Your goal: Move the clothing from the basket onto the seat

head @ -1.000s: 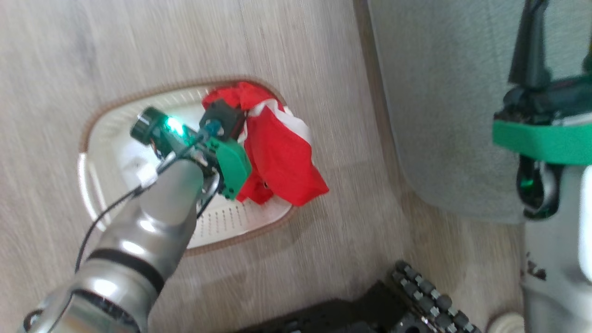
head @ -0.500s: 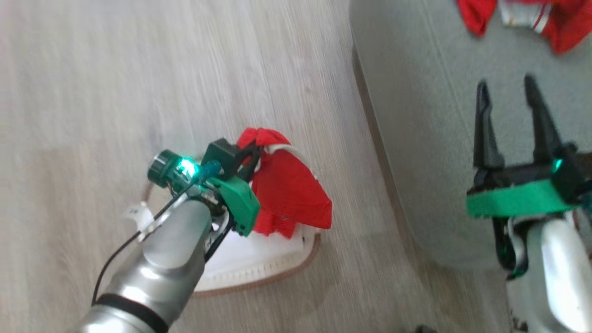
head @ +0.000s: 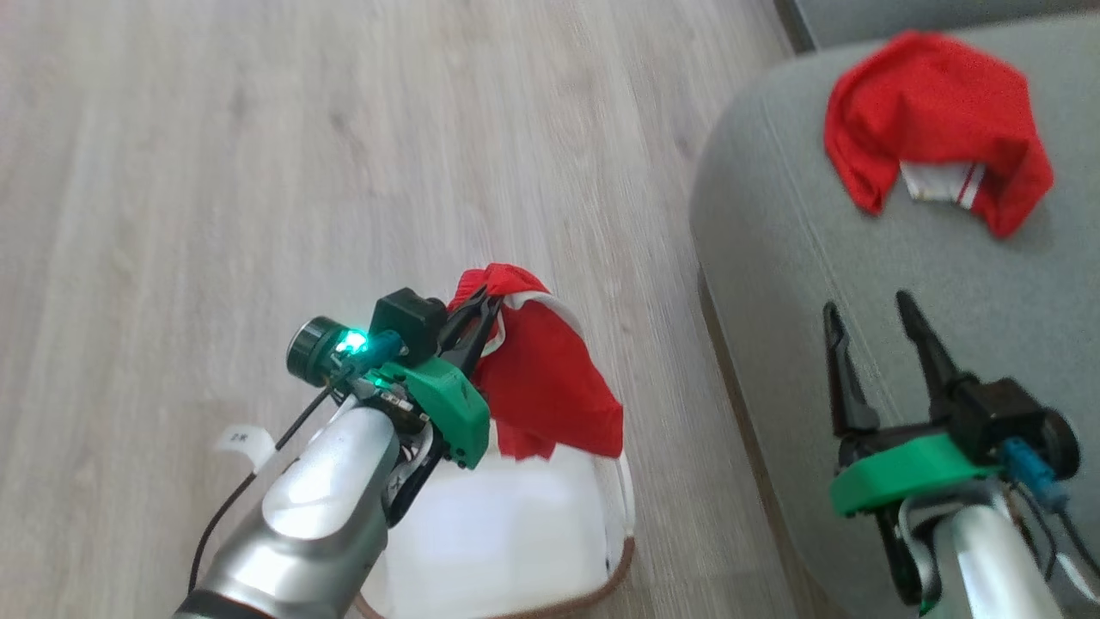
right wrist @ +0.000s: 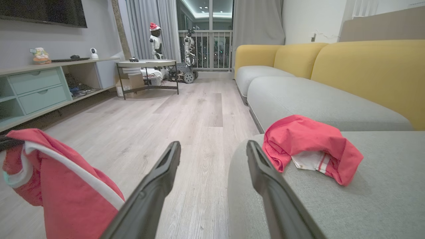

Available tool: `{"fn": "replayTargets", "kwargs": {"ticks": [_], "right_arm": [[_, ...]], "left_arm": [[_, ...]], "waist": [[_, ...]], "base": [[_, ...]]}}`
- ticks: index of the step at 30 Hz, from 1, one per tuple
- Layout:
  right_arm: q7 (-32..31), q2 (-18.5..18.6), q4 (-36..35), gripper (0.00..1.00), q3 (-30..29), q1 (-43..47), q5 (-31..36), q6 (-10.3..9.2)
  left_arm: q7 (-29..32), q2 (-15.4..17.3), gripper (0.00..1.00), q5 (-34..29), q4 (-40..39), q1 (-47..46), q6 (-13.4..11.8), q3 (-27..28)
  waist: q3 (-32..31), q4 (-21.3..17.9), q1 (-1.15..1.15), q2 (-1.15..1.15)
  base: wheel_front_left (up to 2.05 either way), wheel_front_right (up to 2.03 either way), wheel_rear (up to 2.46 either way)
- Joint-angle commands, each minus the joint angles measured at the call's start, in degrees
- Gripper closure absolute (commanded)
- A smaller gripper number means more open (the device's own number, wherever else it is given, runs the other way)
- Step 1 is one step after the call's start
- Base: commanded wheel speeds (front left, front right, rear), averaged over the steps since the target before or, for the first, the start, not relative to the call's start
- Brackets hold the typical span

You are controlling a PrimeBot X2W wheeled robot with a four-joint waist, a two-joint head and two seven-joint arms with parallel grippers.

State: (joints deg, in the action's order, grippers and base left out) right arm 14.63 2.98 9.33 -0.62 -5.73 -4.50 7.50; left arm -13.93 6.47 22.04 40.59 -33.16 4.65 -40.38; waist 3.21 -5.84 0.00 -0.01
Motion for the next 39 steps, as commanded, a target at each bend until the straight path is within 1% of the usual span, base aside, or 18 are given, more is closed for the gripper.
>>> {"fn": "replayTargets", "kwargs": {"ticks": [1, 7, 13, 18, 22, 23, 24, 25, 29, 33, 39], "right_arm": [[0.4, -0.1, -1.5, 0.0, 1.7, -0.7, 0.5, -0.01], [0.4, -0.1, -0.4, 0.0, 2.9, 0.7, 0.0, -0.01], [0.4, -0.1, 0.7, 0.0, 5.0, 0.7, -0.3, -0.01], [0.4, -0.1, 2.5, 0.0, 8.0, -0.6, -0.8, -0.01], [0.4, -0.1, 5.3, 0.0, 12.0, -3.3, -0.5, -0.01], [0.4, -0.1, 5.3, 0.0, 12.0, -3.3, -0.5, -0.01], [0.4, -0.1, 6.3, 0.0, 13.3, -4.4, -0.5, -0.01], [0.4, 0.0, 9.2, 0.0, 16.2, -6.8, -0.7, -0.01], [0.3, 1.4, 15.8, 0.0, 22.9, -12.2, -3.0, -0.01], [0.3, 2.3, 21.8, 0.0, 28.9, -16.7, -6.9, -0.01], [0.3, 2.2, 28.2, 0.0, 37.3, -21.6, -13.2, -0.01]], "left_arm": [[0.0, 1.5, 1.0, 0.4, -2.5, -2.0, -0.4, 2.2], [1.5, 2.6, 1.0, 1.0, -7.3, -2.0, -1.5, 2.8], [3.4, 3.6, 1.0, 1.4, -11.4, -2.3, -2.2, 2.9], [4.6, 3.7, 1.0, 1.3, -14.4, -3.4, -2.6, 2.6], [5.0, 3.4, 1.0, 1.2, -16.3, -4.5, -2.6, 2.3], [5.0, 3.4, 1.0, 1.2, -16.3, -4.5, -2.6, 2.3], [5.2, 3.4, 1.0, 1.2, -16.5, -4.7, -2.6, 2.2], [5.6, 3.2, 1.0, 1.2, -16.8, -5.2, -2.6, 2.0], [6.1, 2.5, 1.0, 1.2, -16.8, -6.3, -2.4, 1.4], [6.4, 1.6, 1.0, 1.2, -16.8, -7.3, -2.2, 0.7], [6.9, 1.1, 1.0, 1.0, -17.1, -8.3, -1.9, -0.4]], "waist": [[-3.2, 1.7, 0.0, 0.01], [-5.7, 3.0, 0.0, 0.01], [-7.0, 3.8, 0.0, 0.01], [-7.5, 4.5, 0.0, 0.01], [-7.8, 5.1, 0.0, 0.01], [-7.8, 5.1, 0.0, 0.01], [-7.8, 5.3, 0.0, 0.01], [-7.9, 5.6, 0.0, 0.01], [-8.1, 6.5, 0.0, 0.01], [-8.1, 7.5, 0.0, 0.01], [-8.0, 8.6, 0.0, 0.01]], "base": [[0.0, 0.0, 0.0], [0.0, 0.0, 0.0], [0.0, 0.0, 0.0], [0.0, 0.0, 0.0], [0.0, 0.0, 0.0], [0.0, 0.0, 0.0], [0.0, 0.0, 0.0], [0.0, 0.0, 0.0], [0.0, 0.0, 0.0], [0.0, 0.0, 0.0], [0.0, 0.0, 0.0]]}}
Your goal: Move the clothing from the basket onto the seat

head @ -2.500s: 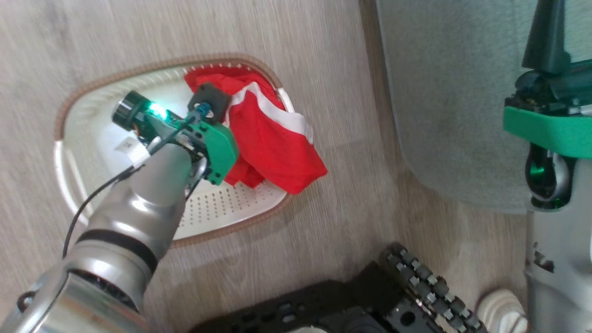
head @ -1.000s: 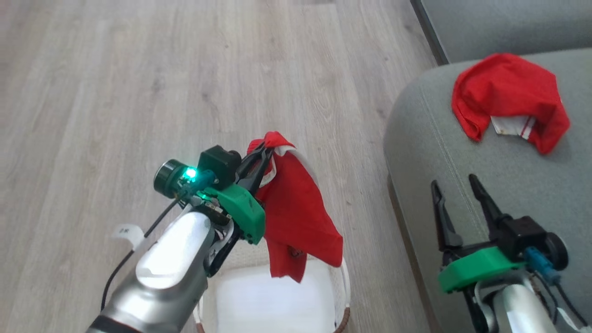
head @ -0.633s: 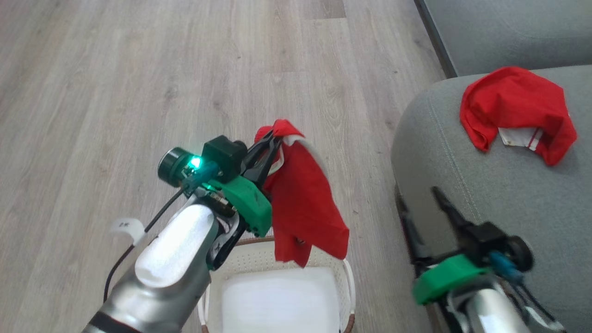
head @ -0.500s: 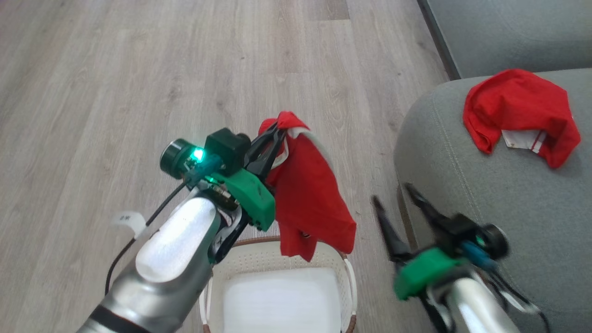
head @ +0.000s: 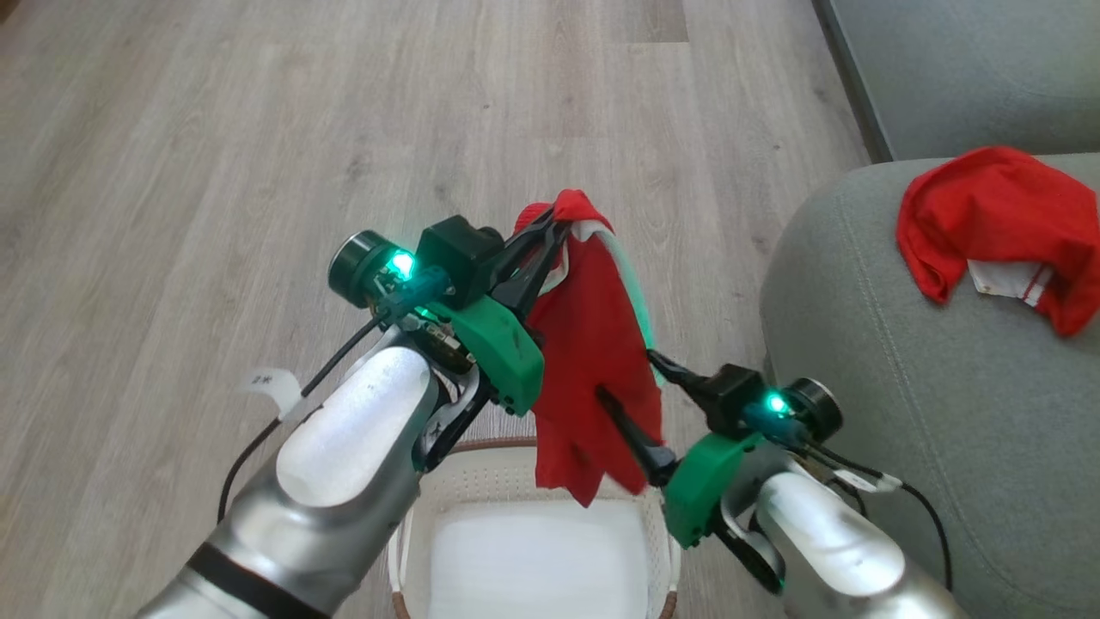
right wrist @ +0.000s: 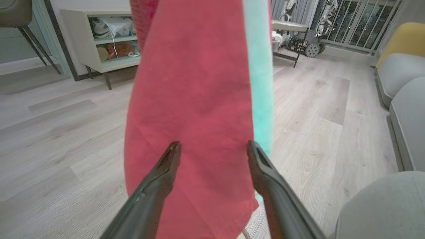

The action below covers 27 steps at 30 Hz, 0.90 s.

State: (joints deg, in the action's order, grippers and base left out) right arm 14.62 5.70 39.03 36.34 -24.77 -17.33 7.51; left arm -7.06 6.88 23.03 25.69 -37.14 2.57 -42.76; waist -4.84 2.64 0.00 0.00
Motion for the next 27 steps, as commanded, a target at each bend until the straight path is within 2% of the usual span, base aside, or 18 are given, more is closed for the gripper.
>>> {"fn": "replayTargets", "kwargs": {"ticks": [1, 8, 13, 14, 16, 18, 19, 27], "right_arm": [[0.4, -0.6, -0.8, 0.0, 1.5, -3.3, -1.5, -0.02], [0.4, -0.9, 1.9, 0.0, 6.5, -8.0, -6.3, -0.02], [0.4, -1.3, 3.3, 0.0, 7.6, -10.2, -7.9, -0.02], [0.4, -1.4, 3.5, 0.03, 7.5, -10.5, -8.3, -0.02], [0.4, -1.7, 4.1, 0.47, 7.5, -11.2, -8.6, -0.02], [0.4, -1.9, 4.7, 0.7, 7.5, -11.8, -8.8, -0.02], [0.4, -1.9, 5.0, 1.0, 7.4, -12.1, -8.8, -0.02], [0.4, -2.4, 5.0, 1.0, 6.6, -12.4, -8.4, -0.02]], "left_arm": [[0.1, 0.6, 1.0, -0.1, -2.4, -4.4, 0.2, 1.8], [0.3, 0.1, 1.0, 0.3, -4.0, -4.7, 0.2, 1.1], [0.2, 0.1, 1.0, 0.6, -4.5, -4.5, 0.0, 0.9], [0.2, 0.1, 1.0, 0.6, -4.5, -4.5, 0.0, 0.8], [0.3, 0.0, 1.0, 0.8, -4.7, -4.4, -0.1, 0.8], [0.3, 0.0, 1.0, 1.0, -4.9, -4.3, -0.3, 0.8], [0.3, 0.0, 1.0, 1.1, -4.9, -4.3, -0.3, 0.8], [0.2, 0.5, 1.0, 1.7, -4.7, -3.8, -0.8, 1.0]], "waist": [[0.0, 0.2, 0.0, 0.0], [0.3, 1.1, 0.0, 0.0], [0.5, 1.5, 0.0, 0.0], [0.6, 1.5, 0.0, 0.0], [0.7, 1.6, 0.0, 0.0], [0.8, 1.7, 0.0, 0.0], [0.8, 1.7, 0.0, 0.0], [1.3, 1.4, 0.0, 0.0]], "base": [[0.0, 0.0, 0.0], [0.0, 0.0, 0.0], [0.0, 0.0, 0.0], [0.0, 0.0, 0.0], [0.0, 0.0, 0.0], [0.0, 0.0, 0.0], [0.0, 0.0, 0.0], [0.0, 0.0, 0.0]]}}
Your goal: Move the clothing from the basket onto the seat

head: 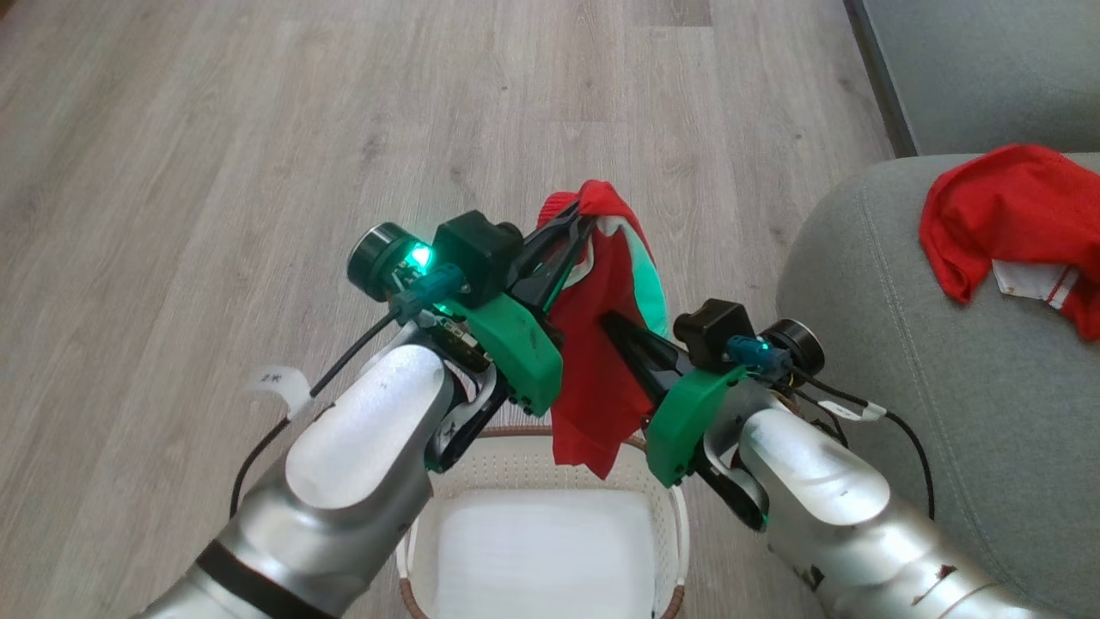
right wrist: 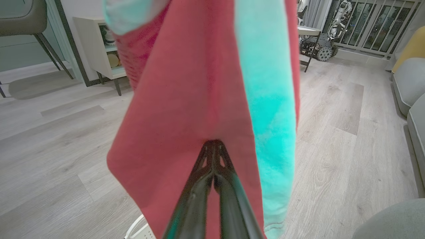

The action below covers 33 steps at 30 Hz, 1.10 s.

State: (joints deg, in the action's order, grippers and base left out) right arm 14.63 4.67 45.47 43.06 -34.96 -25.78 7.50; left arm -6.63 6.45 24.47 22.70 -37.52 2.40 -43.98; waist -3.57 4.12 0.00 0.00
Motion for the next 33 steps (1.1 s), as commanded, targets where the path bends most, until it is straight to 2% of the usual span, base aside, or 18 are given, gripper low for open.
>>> {"fn": "replayTargets", "kwargs": {"ticks": [1, 6, 8, 10, 12, 13, 14, 33], "right_arm": [[0.4, -1.4, -1.6, 1.0, -0.4, -2.1, 0.1, -0.01], [0.4, -1.2, -2.9, 1.0, -2.9, -1.0, 0.9, -0.01], [0.4, -1.0, -3.9, 0.63, -4.7, -0.2, 1.4, -0.01], [0.4, -0.7, -4.9, 0.45, -6.5, 0.8, 2.1, -0.01], [0.4, -0.5, -6.1, 0.14, -8.7, 1.9, 3.0, -0.01], [0.4, -0.4, -6.7, 0.03, -10.0, 2.6, 3.5, -0.01], [0.4, -0.3, -7.3, 0.0, -11.2, 3.2, 4.0, -0.01], [0.4, -0.5, -23.8, 0.0, -32.6, 19.3, 14.6, -0.01]], "left_arm": [[-0.3, 1.0, 1.0, 0.4, -1.6, -3.4, -0.7, 2.3], [-0.5, 1.7, 1.0, 1.0, -0.6, -2.9, -1.3, 2.9], [-0.7, 1.9, 1.0, 1.2, -0.1, -2.7, -1.6, 3.1], [-0.8, 2.2, 1.0, 1.4, 0.4, -2.5, -1.8, 3.3], [-1.0, 2.5, 1.0, 1.7, 0.9, -2.2, -2.0, 3.6], [-1.1, 2.6, 1.0, 1.8, 1.1, -2.0, -2.1, 3.7], [-1.2, 2.7, 1.0, 1.9, 1.3, -1.9, -2.3, 3.8], [-3.5, 5.0, 1.0, 4.1, 3.2, 1.0, -4.9, 6.2]], "waist": [[0.1, -0.1, 0.0, 0.0], [0.4, -0.6, 0.0, 0.0], [0.5, -0.9, 0.0, 0.0], [0.5, -1.1, 0.0, 0.0], [0.6, -1.4, 0.0, 0.0], [0.6, -1.5, 0.0, 0.0], [0.6, -1.7, 0.0, 0.0], [0.6, -4.7, 0.0, 0.0]], "base": [[0.0, 0.0, 0.0], [0.0, 0.0, 0.0], [0.0, 0.0, 0.0], [0.0, 0.0, 0.0], [0.0, 0.0, 0.0], [0.0, 0.0, 0.0], [0.0, 0.0, 0.0], [0.0, 0.0, 0.0]]}}
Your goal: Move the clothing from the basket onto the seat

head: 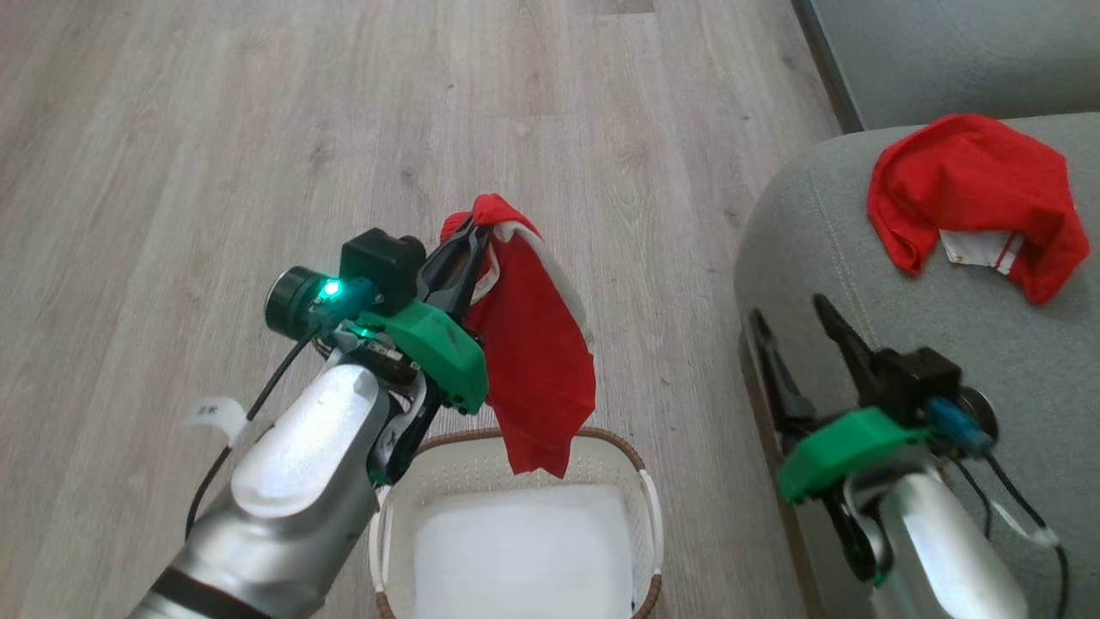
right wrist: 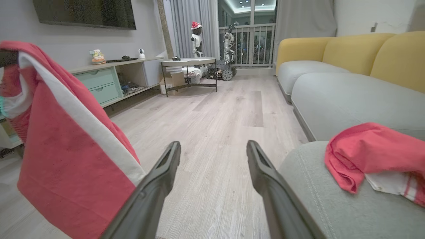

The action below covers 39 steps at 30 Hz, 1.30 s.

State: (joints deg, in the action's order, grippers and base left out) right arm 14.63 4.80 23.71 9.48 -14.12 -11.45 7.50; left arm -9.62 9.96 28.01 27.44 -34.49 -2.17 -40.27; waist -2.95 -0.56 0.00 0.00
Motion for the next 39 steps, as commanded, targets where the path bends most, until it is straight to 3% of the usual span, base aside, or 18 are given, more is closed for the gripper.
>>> {"fn": "replayTargets", "kwargs": {"ticks": [1, 11, 22, 39], "right_arm": [[0.4, -0.7, -2.9, 0.0, 0.1, -0.5, 0.7, -0.01], [0.4, -1.3, -9.5, 0.0, -5.6, 6.7, 2.9, -0.01], [0.4, -1.7, -11.0, 0.0, -6.9, 9.5, 3.6, -0.01], [0.4, 2.6, -4.7, 0.0, 3.0, 2.4, 1.2, -0.01]], "left_arm": [[-0.6, 1.6, 1.0, 0.6, -1.6, -1.9, -0.5, 2.5], [-1.2, 2.4, 1.0, 1.4, -1.7, -0.3, -1.7, 3.1], [-1.6, 2.8, 1.0, 1.5, -2.3, 0.1, -1.7, 2.4], [-2.9, 1.9, 1.0, 0.4, -4.0, -1.3, -0.7, 0.1]], "waist": [[-0.1, -0.2, 0.0, 0.0], [-0.5, -1.4, 0.0, 0.0], [-0.8, -1.4, 0.0, 0.0], [-0.4, 0.0, 0.0, 0.0]], "base": [[0.0, 0.0, 0.0], [0.0, 0.0, 0.0], [0.0, 0.0, 0.0], [0.0, 0.0, 0.0]]}}
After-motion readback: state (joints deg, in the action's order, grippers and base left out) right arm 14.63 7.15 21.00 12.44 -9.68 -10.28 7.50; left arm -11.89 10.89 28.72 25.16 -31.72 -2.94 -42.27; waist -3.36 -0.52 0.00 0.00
